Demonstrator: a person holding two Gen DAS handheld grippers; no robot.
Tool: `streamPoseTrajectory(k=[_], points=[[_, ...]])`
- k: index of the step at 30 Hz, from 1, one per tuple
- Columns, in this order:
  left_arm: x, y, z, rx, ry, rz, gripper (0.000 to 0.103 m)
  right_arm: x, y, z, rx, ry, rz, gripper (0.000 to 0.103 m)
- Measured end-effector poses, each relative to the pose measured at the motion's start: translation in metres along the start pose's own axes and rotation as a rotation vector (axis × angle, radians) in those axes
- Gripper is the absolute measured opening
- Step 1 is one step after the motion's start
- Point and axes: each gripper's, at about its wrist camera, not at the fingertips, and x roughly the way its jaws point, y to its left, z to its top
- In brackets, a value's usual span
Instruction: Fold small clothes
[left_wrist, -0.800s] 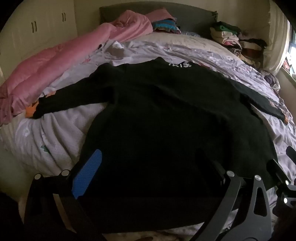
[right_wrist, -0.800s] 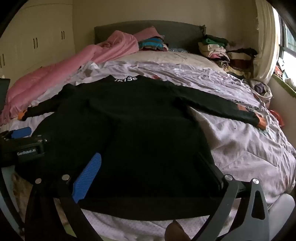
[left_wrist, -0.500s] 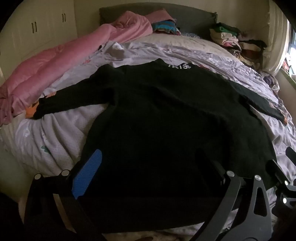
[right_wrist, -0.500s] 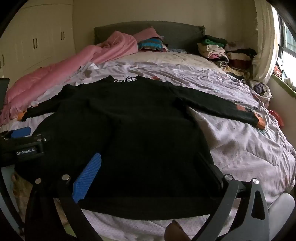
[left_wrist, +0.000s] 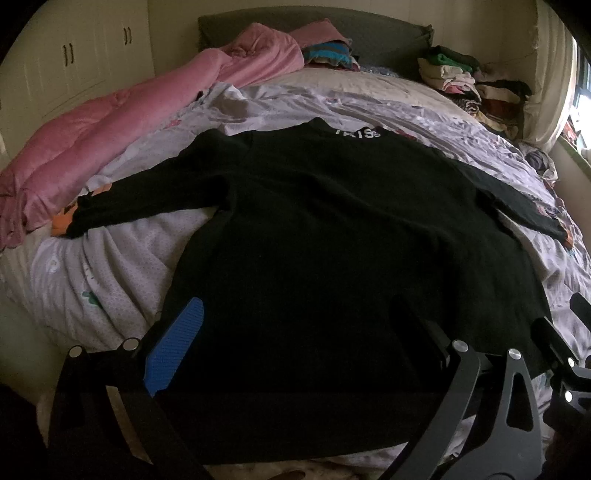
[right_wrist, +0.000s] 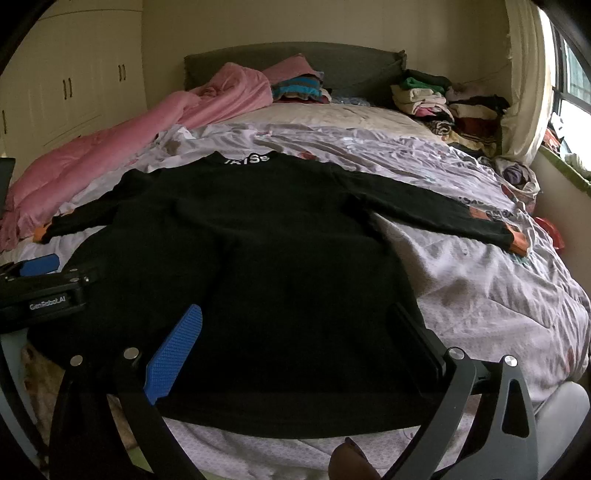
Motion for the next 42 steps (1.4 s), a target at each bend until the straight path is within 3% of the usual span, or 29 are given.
streamPoseTrajectory(k=[42], points=[[-0.003, -0.0038, 0.0041, 0.0, -0.007, 0.004, 0.094, -0.0041, 0.003, 0.0004, -0.004, -0.022, -0.012, 0.099]])
